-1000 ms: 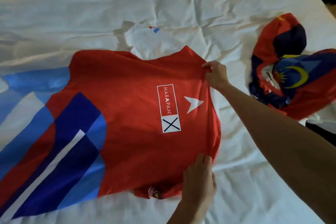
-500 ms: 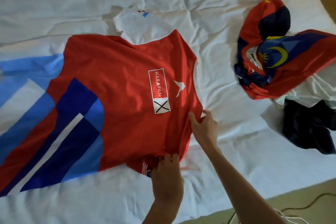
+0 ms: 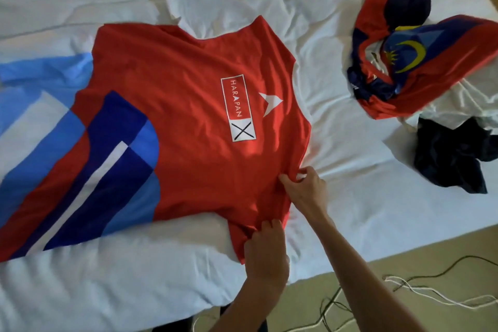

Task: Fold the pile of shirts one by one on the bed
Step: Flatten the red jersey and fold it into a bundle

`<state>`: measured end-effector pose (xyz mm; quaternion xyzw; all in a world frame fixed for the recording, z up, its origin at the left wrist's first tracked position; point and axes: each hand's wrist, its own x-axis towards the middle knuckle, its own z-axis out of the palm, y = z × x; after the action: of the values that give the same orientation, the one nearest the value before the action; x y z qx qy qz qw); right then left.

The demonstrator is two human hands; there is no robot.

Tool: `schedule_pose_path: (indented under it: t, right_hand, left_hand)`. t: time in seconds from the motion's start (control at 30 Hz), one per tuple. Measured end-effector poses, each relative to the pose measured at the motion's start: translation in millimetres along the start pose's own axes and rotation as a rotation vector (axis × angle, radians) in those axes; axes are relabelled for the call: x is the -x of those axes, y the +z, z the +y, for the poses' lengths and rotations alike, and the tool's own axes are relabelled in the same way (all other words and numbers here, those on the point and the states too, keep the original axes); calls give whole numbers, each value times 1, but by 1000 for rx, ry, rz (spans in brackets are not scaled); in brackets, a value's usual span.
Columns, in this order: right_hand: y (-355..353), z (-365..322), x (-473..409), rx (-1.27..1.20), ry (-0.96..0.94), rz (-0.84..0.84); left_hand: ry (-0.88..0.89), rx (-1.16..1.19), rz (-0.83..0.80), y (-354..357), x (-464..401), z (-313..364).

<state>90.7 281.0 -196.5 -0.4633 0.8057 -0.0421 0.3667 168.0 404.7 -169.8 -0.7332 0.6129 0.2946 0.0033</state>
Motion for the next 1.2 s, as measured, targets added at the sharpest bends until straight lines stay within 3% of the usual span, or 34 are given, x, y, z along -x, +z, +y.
schedule_pose_path:
  t: [0.13, 0.23, 0.33, 0.4, 0.43, 0.53, 0.6, 0.7, 0.77, 1.0, 1.2]
  right_hand:
    - [-12, 15, 0, -34, -43, -66]
    - [-19, 26, -2, -56, -56, 3]
    - [-1, 22, 16, 106, -153, 173]
    - [23, 7, 43, 254, -367, 349]
    - [38, -2, 57, 267, -517, 349]
    - [94, -25, 95, 274, -977, 84]
    - [135, -38, 112, 389, -1186, -76]
    - [183, -60, 124, 570, -1310, -189]
    - [203, -75, 125, 642, -1345, -204]
    - [236, -108, 127, 745, -1469, -147]
    - [238, -114, 149, 673, -1548, -196]
  left_hand:
    - [112, 286, -42, 5, -3, 2]
    - [-11, 523, -211, -8, -6, -6]
    - [-211, 562, 24, -21, -1, -40]
    - [-362, 559, 231, -26, 4, -80]
    - [-437, 565, 329, -30, 5, -102]
    - [-664, 540, 604, -46, 5, -178]
    - [-847, 447, 734, -54, 5, -231]
    - [-1101, 360, 801, -64, 11, -300]
    - [-1182, 393, 781, -72, 16, -331]
    - [-1295, 533, 743, -90, 19, -386]
    - [-1136, 533, 990, -106, 53, -424]
